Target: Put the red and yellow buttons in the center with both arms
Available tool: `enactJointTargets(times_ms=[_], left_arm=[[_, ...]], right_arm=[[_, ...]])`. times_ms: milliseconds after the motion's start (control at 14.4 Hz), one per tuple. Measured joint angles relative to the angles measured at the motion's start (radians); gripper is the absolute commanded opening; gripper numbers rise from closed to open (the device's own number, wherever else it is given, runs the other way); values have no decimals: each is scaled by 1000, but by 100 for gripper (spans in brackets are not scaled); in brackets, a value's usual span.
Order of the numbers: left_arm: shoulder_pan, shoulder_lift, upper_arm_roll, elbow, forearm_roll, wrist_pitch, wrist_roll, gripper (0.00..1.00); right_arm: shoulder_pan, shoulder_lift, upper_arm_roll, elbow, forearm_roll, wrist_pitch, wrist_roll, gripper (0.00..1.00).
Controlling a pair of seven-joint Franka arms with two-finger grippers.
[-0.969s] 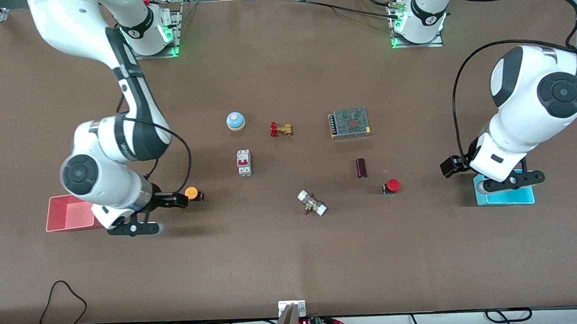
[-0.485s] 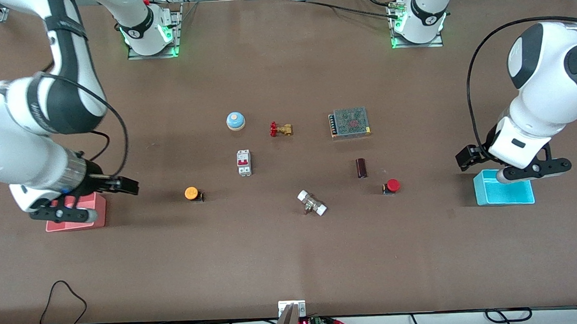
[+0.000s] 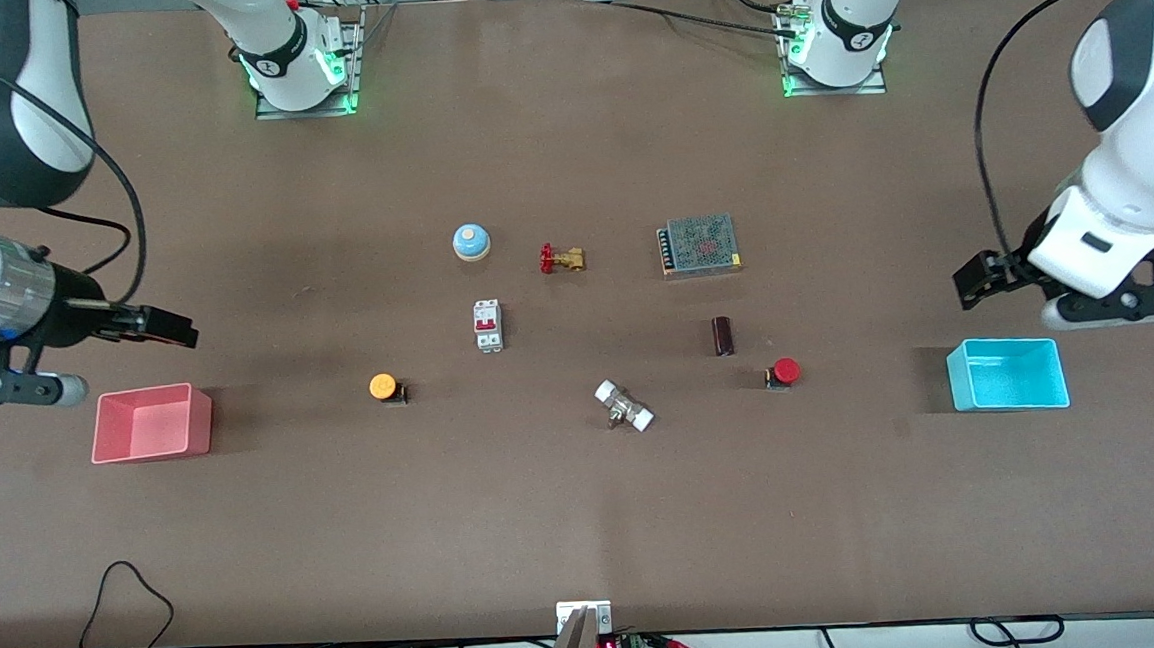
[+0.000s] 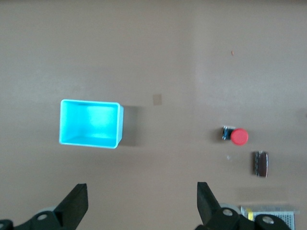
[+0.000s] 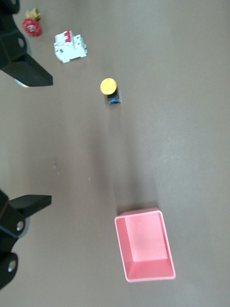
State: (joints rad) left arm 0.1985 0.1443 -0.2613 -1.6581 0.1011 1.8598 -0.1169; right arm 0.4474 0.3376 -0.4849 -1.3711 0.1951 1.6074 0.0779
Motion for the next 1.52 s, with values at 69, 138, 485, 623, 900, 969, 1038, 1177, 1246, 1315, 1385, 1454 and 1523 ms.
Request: enactJointTargets(times_ms=[69,138,485,623,900,969,1038,1177,1246,1315,1385,1454,1523], left_arm=[[-32,-23,54,0,-25,-23,39,100],[-70,-49,115,0,-43,-49,74,100],[-156,-132,218,-3,-63,-112,113,100],[-164,-149,218,-8,-63,-127,113,100],[-160,-163,227,-18,-67,-138,113,100],[-159,-166,229,-18,-68,-139,113,100],[-159,-170,231,-18,-74,-140,113,100],[-156,-176,233,-19,-88,-141,113,100],[-154,-178,233,-19,-90,-141,113,100],[-152,-179,234,-19,-91,-141,113,100],[-151,-179,234,-19,-92,-141,113,100],[-150,-179,234,-19,-92,-141,113,100],[-149,-179,234,-19,-92,-141,113,100]], right_arm=[[-1,-3,-2,6,-4,-5,-19,100],[-3,-6,-2,9,-9,-7,-28,100],[-208,-65,159,18,-99,-73,-82,100],[-319,-97,257,16,-130,-90,-125,100],[-353,-126,294,-5,-164,-129,-155,100],[-346,-130,302,-13,-180,-129,-155,100],[-336,-137,307,-23,-192,-129,-155,100],[-324,-156,311,-37,-202,-129,-154,100],[-325,-166,310,-41,-202,-130,-154,100],[-327,-175,309,-46,-202,-133,-154,100],[-329,-183,307,-50,-202,-135,-154,100],[-329,-189,305,-55,-202,-136,-151,100],[-329,-194,305,-61,-202,-137,-145,100]])
